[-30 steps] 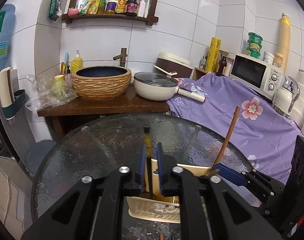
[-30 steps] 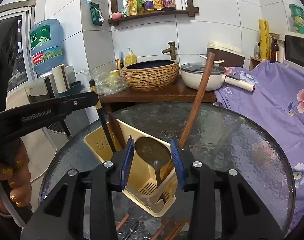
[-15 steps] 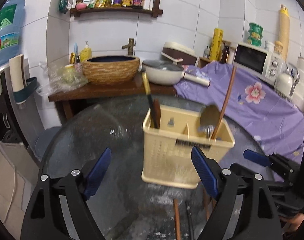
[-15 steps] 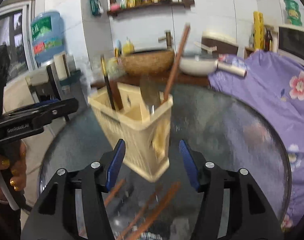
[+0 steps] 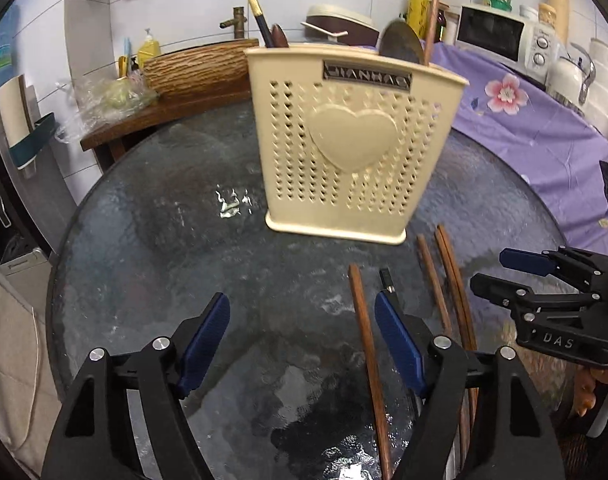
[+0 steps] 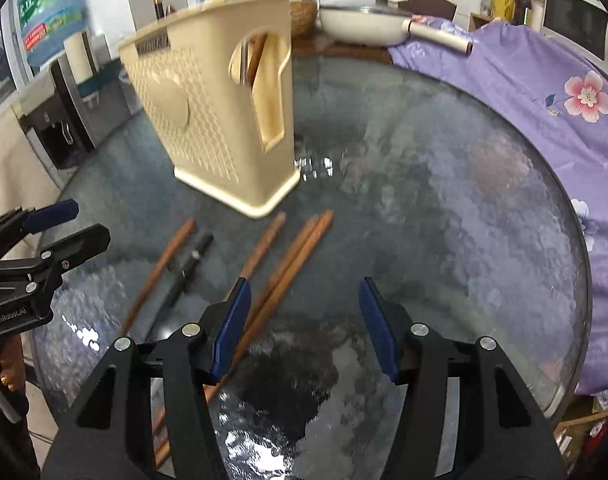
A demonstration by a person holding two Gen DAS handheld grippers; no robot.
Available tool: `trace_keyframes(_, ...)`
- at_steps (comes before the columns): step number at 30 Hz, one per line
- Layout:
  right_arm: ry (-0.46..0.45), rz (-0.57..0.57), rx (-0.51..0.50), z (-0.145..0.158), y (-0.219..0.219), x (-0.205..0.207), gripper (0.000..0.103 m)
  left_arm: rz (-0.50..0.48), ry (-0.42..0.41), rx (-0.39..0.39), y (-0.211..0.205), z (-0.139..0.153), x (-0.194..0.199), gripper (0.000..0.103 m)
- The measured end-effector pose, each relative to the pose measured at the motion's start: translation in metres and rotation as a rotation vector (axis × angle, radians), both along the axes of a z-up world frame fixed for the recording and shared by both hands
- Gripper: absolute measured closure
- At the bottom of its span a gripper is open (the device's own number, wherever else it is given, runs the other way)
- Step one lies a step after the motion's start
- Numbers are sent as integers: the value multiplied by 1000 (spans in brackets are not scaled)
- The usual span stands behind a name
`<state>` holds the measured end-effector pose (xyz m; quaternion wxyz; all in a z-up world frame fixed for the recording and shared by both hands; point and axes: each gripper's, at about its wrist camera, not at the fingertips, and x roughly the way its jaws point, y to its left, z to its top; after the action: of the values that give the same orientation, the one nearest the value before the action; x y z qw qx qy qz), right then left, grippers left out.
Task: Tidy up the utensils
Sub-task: 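Withdraw both tools from the basket back toward the chopsticks on the table, then grasp a wooden chopstick with the left tool while the right tool grasps another wooden chopstick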
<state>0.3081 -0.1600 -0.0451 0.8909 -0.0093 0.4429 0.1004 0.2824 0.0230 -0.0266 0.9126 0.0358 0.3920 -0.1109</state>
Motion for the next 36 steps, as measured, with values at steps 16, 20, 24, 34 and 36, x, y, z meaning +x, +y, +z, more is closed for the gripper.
trace_keyframes(16,20,52,-137,-10,12,-6,47,-29,35,17,-11,-15,-2,35)
trace_keyframes(20,43,39,-122,-13,-3,-8,47,-30,48,21,-11,-20,0,39)
trace_keyframes(24,73,8,-66,-13,-16,-2,47,-41,67,17,-14,-22,2,48)
trace_keyframes(34,64,-19,-63,-13,-17,11,55,-89,94,47,-34,-27,8,62)
trace_keyframes(36,61,-21,-63,-13,-17,17,57,-98,100,54,-37,-29,10,66)
